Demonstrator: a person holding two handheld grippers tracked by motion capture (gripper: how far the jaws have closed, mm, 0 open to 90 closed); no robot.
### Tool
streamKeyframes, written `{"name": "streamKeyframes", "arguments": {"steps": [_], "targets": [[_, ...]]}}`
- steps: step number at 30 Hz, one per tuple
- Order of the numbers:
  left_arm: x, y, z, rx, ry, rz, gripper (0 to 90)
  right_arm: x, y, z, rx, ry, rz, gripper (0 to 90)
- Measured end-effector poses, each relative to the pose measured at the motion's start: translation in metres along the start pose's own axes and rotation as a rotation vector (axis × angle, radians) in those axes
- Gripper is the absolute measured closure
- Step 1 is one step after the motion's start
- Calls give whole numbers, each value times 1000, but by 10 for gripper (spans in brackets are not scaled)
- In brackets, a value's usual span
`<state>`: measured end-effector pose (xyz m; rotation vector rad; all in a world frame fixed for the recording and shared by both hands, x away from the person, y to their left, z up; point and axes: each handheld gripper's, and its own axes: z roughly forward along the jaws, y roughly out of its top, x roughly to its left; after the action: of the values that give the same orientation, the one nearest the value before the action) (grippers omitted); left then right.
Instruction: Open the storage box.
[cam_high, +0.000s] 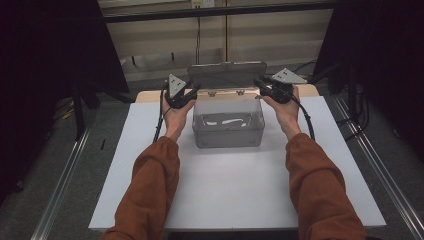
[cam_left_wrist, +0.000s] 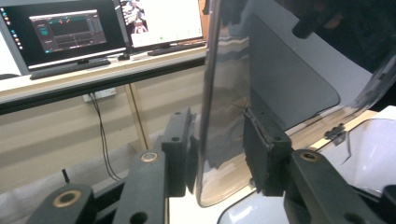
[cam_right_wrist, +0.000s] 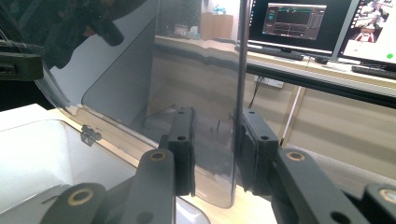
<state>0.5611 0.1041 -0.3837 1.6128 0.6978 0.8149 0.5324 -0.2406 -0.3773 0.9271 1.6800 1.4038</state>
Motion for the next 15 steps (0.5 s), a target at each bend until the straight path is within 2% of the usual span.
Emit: {"name": "streamKeyframes", "arguments": {"steps": [6, 11, 15], "targets": [[6, -4, 4, 13, -1, -8, 613, -1, 0, 2, -3, 2, 16, 700], [6, -4, 7, 23, -11, 5, 656, -4, -1, 6, 12, 7, 19, 684], [6, -4, 9, 22, -22, -5, 680, -5, -4, 10, 28, 6, 23, 675]]}}
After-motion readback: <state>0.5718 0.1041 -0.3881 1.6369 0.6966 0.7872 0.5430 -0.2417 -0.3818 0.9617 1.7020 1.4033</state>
